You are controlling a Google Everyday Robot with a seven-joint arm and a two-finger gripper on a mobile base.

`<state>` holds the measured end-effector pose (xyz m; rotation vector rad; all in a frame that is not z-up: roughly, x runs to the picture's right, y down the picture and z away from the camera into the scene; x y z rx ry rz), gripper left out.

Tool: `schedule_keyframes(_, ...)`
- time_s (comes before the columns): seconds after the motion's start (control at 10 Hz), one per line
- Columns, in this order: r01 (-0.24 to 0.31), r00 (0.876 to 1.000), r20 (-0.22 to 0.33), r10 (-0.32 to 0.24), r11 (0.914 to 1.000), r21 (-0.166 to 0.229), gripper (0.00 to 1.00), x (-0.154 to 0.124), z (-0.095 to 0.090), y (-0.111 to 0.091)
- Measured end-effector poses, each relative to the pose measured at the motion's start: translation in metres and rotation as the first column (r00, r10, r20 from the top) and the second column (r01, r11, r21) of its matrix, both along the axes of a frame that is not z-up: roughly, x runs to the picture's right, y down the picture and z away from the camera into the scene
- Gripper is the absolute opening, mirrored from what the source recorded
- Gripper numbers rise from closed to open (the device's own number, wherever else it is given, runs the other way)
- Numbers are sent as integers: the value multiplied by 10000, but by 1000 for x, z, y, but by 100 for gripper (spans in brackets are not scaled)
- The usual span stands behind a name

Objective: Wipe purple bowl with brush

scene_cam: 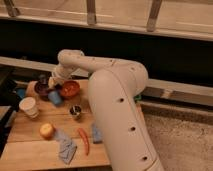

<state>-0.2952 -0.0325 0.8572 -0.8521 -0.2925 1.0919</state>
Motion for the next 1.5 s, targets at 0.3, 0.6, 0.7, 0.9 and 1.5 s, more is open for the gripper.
schedule_keyframes(0.3, 295, 9991, 297, -291, 9995, -115, 0, -16, -17, 22)
schedule_keyframes(0.6, 138, 9997, -200, -144, 9995, -278, 0, 13, -19, 29)
schedule_keyframes(0.7, 13, 9990, -455, -28, 9994, -337, 0, 26, -13, 24)
schedule_keyframes(0.9, -246, 9965, -807, 208, 9986, -473, 0, 51, 2, 13)
schedule_keyframes(1.5, 449, 9990, 51, -447, 9986, -267, 0, -6, 5, 8)
